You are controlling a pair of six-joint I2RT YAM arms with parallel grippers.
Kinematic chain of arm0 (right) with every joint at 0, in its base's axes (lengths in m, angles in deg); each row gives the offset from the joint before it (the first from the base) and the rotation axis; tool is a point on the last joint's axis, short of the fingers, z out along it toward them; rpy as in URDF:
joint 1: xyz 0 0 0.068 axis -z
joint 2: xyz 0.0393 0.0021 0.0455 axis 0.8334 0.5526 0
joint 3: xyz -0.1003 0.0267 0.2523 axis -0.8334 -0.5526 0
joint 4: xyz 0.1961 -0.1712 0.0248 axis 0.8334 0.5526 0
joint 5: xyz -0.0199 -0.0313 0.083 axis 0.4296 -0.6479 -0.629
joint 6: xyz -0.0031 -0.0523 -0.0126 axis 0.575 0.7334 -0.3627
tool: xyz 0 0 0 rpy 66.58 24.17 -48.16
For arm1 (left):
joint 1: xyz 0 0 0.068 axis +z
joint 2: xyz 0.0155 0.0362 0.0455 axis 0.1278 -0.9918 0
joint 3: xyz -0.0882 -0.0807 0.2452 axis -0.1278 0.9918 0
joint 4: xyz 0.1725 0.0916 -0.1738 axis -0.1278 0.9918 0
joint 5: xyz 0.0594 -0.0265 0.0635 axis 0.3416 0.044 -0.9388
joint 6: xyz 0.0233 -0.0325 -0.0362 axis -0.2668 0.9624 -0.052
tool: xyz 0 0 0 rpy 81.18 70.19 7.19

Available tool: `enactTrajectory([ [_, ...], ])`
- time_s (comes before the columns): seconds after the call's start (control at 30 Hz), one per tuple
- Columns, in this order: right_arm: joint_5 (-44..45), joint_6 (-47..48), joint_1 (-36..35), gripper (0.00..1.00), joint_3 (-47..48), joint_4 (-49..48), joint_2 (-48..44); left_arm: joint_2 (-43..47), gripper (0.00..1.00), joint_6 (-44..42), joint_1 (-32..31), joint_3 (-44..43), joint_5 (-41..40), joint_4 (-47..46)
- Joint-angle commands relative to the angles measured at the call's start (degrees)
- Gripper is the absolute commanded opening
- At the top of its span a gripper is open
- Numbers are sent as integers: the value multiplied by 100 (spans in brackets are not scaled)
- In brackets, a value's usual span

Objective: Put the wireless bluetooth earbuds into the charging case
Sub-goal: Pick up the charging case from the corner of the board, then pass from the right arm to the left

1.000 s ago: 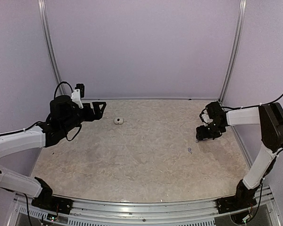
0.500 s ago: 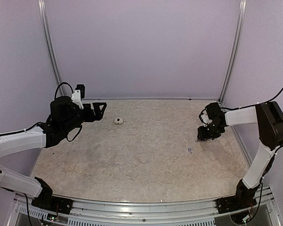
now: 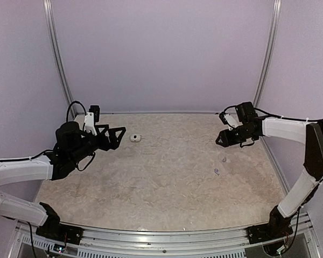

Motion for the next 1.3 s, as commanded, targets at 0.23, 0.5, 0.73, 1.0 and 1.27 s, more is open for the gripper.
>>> enactTrajectory([
  [0.23, -3770, 379, -1391, 38, 1093, 720, -527, 497, 94, -2602, -2045, 534, 1028, -582],
  [0.5, -5310, 392, -2295, 38, 883, 993, -458, 768, 91, -3527, -2957, 363, 1073, 200],
  [0.73, -6372, -130, -2744, 38, 553, 689, -418, 490, 84, -3918, -3327, -174, 1189, 1010],
  [1.0, -6885, -667, -3011, 38, 165, 115, -463, 359, 79, -4166, -3485, -498, 1079, 1300],
  [1.27, -7017, -823, -3124, 38, 34, -49, -456, 104, 74, -4381, -3628, -773, 1167, 1598],
])
